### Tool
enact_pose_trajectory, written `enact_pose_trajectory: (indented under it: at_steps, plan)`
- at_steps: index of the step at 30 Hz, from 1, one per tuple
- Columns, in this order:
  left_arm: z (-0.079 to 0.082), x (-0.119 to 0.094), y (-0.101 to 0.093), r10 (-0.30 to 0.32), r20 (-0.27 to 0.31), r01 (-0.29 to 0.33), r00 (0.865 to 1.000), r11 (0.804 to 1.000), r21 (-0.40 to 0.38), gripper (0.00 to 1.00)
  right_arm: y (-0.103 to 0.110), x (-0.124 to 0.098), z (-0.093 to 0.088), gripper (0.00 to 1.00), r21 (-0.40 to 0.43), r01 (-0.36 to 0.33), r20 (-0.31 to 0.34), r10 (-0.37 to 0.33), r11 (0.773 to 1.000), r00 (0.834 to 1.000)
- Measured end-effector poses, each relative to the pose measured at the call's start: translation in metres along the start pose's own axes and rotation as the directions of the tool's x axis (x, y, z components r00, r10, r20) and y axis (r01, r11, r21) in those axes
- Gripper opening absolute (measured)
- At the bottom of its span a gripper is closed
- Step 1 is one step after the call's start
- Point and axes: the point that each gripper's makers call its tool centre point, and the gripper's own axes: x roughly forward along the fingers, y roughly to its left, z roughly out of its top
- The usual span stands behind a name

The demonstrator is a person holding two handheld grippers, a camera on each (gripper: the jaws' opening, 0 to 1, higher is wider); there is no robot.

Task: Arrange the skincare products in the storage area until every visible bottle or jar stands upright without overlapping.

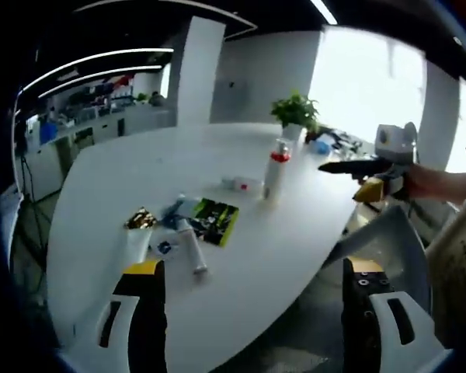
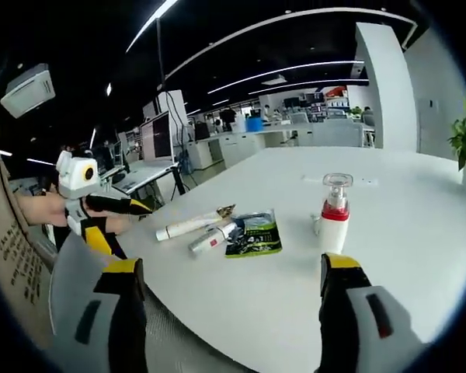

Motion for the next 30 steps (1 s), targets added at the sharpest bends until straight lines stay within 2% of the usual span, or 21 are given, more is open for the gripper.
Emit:
enact_pose_trajectory:
  at_steps: [3, 8, 12, 18, 24, 30]
  plan:
    - [-0.001, -0.008, 0.007, 0.027, 0.021, -0.027, 0.999, 1.0, -0.016, 0.92, 0.004, -0.001, -0.004, 0.94, 0.009, 0.0, -0.002, 0.0, 1.0, 1.0]
    - [-0.009, -0.014, 0.015, 0.062, 0.018, -0.061, 0.998, 0.998, -0.026, 0.91, 0.004, -0.002, -0.004, 0.93, -0.005, 0.012, -0.004, -0.012, 1.0, 1.0]
    - [-0.005, -0.016, 0.014, 0.073, 0.03, -0.072, 0.997, 0.997, -0.028, 0.91, 0.005, -0.003, -0.003, 0.93, 0.01, 0.019, 0.015, -0.019, 1.0, 1.0]
    - [-0.011, -0.012, 0.017, 0.078, -0.006, -0.078, 0.997, 0.996, -0.036, 0.9, 0.006, -0.002, -0.007, 0.93, -0.021, 0.028, 0.004, -0.028, 0.999, 1.0]
    - [-0.009, -0.008, 0.026, 0.084, -0.019, -0.085, 0.996, 0.996, -0.034, 0.9, 0.003, -0.001, -0.01, 0.93, -0.017, 0.03, -0.008, -0.03, 0.999, 1.0]
    - [-0.001, -0.005, 0.042, 0.094, -0.027, -0.095, 0.995, 0.994, -0.055, 0.9, 0.004, 0.0, -0.016, 0.92, -0.032, 0.019, -0.032, -0.02, 0.999, 0.999]
